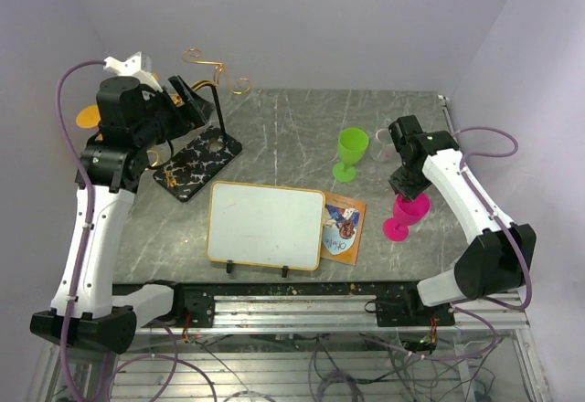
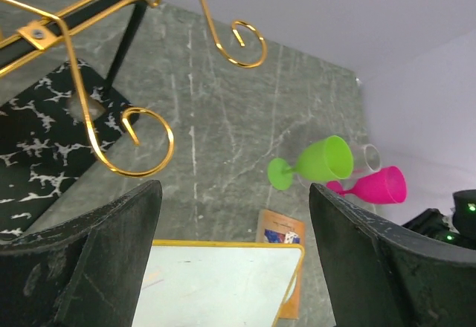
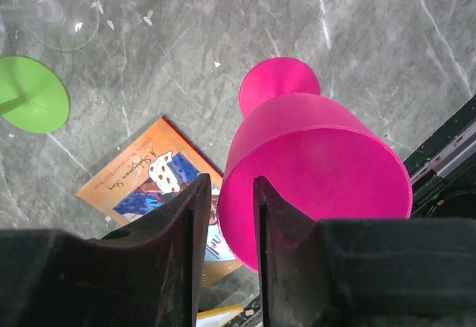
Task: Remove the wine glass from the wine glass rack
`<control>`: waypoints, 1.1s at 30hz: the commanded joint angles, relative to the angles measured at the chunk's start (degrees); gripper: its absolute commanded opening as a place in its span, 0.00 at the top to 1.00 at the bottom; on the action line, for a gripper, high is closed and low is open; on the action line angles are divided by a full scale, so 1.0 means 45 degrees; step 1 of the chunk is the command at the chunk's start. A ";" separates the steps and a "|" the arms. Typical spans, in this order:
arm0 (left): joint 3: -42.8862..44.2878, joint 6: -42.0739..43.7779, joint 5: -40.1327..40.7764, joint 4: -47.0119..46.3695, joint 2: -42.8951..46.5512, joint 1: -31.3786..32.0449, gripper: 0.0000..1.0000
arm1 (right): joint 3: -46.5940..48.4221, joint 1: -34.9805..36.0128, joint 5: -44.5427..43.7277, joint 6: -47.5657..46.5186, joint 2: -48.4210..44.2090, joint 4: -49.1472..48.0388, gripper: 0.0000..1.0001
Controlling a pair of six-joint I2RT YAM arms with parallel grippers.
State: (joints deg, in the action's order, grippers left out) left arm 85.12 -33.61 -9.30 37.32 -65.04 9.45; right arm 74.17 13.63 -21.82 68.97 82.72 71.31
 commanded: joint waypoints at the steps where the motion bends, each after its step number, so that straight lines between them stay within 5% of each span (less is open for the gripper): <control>1: 0.0582 0.0797 -0.0781 0.0705 0.0026 -0.1006 0.09 | 0.0056 0.0091 -0.0717 -0.0008 -0.0193 0.0012 0.65; 9: 0.1052 0.0429 -0.1067 0.0713 -0.0498 -0.3298 0.09 | 0.0431 0.0080 -0.0643 -0.0866 -0.0779 -0.0399 0.32; 13: 0.1169 -0.0488 -0.1004 0.0358 -0.0942 -0.4096 0.07 | 0.0365 0.0102 -0.0493 -0.1435 -0.1220 -0.0997 0.01; 26: 0.3798 -0.1967 0.3335 0.1485 -0.3940 -0.4463 0.05 | 0.0822 0.0085 -0.0277 -0.3044 -0.3328 -0.3089 0.00; 33: 0.5081 -0.2623 0.4117 0.1732 -0.5904 -0.4466 0.13 | 0.0691 0.0089 -0.0380 -0.3097 -0.4664 -0.4067 0.00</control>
State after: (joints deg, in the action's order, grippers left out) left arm 104.75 -43.09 4.14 43.66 -88.23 -10.15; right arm 76.16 13.85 -22.33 56.03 64.16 56.40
